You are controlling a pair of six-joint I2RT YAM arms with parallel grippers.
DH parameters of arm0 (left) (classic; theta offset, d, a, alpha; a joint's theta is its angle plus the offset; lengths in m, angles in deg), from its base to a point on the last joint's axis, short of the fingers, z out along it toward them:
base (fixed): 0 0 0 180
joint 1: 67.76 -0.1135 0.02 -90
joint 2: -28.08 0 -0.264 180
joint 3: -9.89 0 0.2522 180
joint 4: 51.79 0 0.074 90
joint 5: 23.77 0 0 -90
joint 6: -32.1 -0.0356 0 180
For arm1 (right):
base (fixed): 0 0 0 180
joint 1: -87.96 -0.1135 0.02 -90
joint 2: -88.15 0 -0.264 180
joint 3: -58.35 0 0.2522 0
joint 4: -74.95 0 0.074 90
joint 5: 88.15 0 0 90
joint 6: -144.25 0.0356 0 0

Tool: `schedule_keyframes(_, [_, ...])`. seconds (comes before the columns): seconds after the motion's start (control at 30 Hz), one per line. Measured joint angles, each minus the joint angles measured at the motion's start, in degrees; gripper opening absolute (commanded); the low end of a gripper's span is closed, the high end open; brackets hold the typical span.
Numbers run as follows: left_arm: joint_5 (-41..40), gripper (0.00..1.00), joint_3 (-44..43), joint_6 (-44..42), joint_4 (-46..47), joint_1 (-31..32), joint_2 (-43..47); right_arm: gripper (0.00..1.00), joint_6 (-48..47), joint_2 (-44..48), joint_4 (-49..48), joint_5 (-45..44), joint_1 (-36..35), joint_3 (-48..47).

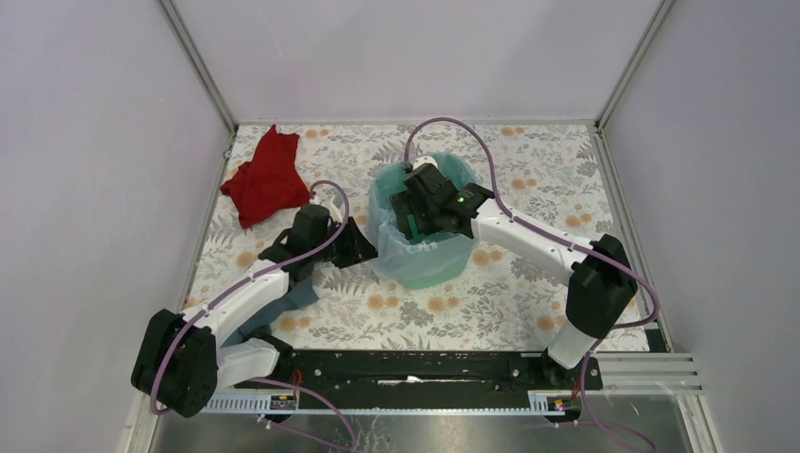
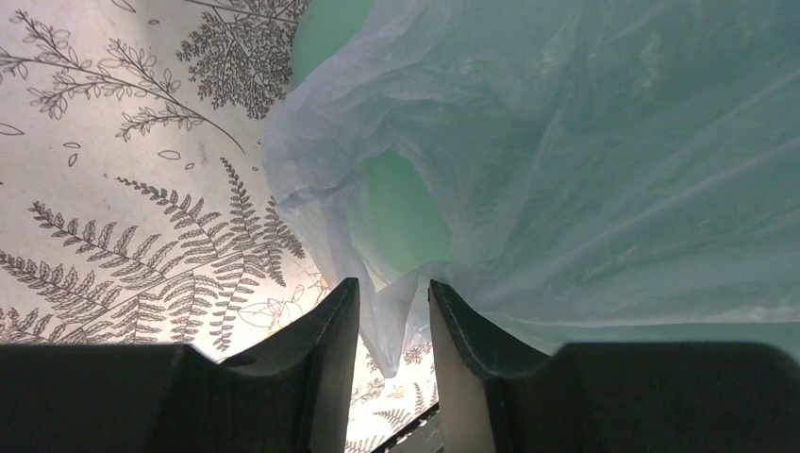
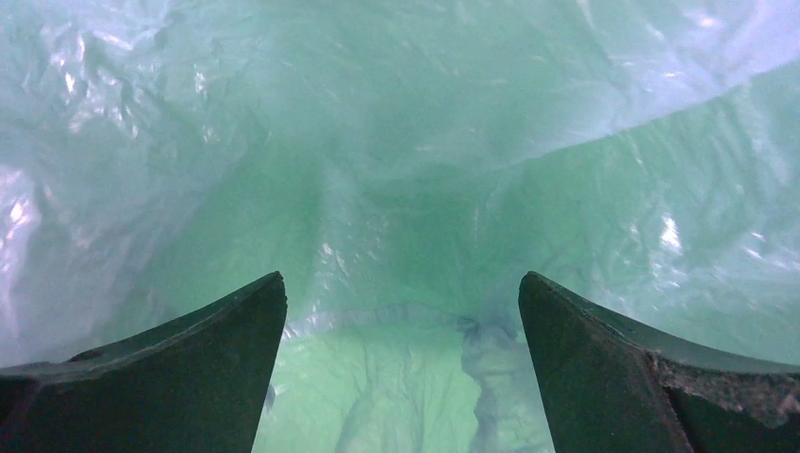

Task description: Put the trash bags into the trash bin

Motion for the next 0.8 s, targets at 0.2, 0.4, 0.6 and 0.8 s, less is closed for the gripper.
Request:
schedule_keyframes(0.2, [-1.60, 0.47, -1.29, -1.31, -1.03, 0.52, 0.00, 1.00, -2.05, 1.60, 4.28, 0.09, 0.00, -1.31])
schedule_keyframes(0.4, [-3.89, 0.54, -3.43, -1.42, -3.37, 2.60, -2.03, 1.00, -1.11, 1.42, 1.92, 4.72, 0.00, -1.14])
schedule_keyframes(0.6, [-8.13, 0.76, -5.95, -0.96, -4.13, 6.40, -3.56, 1.00, -0.94, 1.57, -0.15, 5.57, 0.00, -0.26])
schedule_keyframes(0.8, [-13.90, 0.95, -8.31, -2.12, -11.54, 7.50, 2.43, 1.00, -3.54, 5.22, 0.17, 2.99, 0.81, 1.25])
